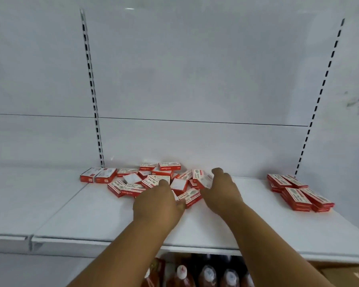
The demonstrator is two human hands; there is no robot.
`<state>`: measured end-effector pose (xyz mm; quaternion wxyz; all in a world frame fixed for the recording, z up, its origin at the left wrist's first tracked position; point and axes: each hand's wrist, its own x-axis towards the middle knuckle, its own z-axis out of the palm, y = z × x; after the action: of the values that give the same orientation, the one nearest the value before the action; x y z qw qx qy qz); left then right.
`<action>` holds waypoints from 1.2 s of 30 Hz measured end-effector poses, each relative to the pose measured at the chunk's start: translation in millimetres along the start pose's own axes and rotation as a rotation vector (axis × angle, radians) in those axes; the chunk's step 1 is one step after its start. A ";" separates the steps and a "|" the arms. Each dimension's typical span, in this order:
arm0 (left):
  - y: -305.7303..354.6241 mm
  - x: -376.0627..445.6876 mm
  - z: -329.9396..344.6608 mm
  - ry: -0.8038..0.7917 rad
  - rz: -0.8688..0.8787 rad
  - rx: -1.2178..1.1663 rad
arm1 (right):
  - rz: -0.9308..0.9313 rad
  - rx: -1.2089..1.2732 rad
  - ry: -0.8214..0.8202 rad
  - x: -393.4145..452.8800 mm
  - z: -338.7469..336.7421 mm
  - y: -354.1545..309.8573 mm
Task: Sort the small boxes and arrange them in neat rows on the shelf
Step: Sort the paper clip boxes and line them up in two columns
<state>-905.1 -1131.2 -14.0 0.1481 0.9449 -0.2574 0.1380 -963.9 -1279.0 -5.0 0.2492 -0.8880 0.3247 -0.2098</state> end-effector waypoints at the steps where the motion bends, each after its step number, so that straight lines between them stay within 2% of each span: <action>1: 1.3 -1.0 -2.2 0.017 0.018 -0.007 | -0.007 0.078 0.021 -4.3 0.1 -2.1; 5: 4.2 -7.1 -12.4 0.055 0.029 -0.118 | -0.025 0.350 0.067 -11.8 2.4 -3.5; 7: 2.7 -9.3 -16.8 0.069 0.001 -0.242 | 0.011 0.584 0.070 -13.0 1.3 -1.4; 9: 2.3 -11.8 -18.6 0.085 -0.033 -0.434 | 0.064 0.879 0.007 -17.4 -1.4 -1.5; 11: 3.4 -13.5 -18.3 0.081 -0.088 -0.695 | 0.084 1.050 -0.046 -20.4 -2.3 -2.5; 15: 6.0 -15.3 -13.4 0.042 -0.278 -1.210 | 0.083 1.175 -0.104 -21.9 -0.3 -4.8; 19: -1.6 -16.7 -10.9 -0.046 -0.455 -1.698 | 0.021 1.277 -0.258 -29.8 3.1 -11.1; 21: -9.9 -21.5 -14.7 -0.018 -0.500 -1.874 | -0.009 1.256 -0.291 -36.5 5.6 -17.0; 23: -21.1 -25.8 -17.1 0.052 -0.542 -1.899 | -0.023 1.237 -0.290 -43.6 9.1 -25.1; 28: -64.7 -20.9 -25.0 0.185 -0.532 -1.712 | -0.025 1.143 -0.182 -40.7 23.0 -63.4; 32: -110.4 1.9 -34.0 0.220 -0.482 -1.642 | -0.022 1.023 -0.092 -33.6 53.1 -106.0; 36: -165.7 23.3 -46.1 0.200 -0.419 -1.427 | -0.015 0.879 -0.081 -29.3 88.6 -156.6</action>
<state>-806.9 -988.8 1.6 0.7707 0.6316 -0.0842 -0.0085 -863.2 -1127.7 9.7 0.6143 -0.7073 0.1882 -0.2948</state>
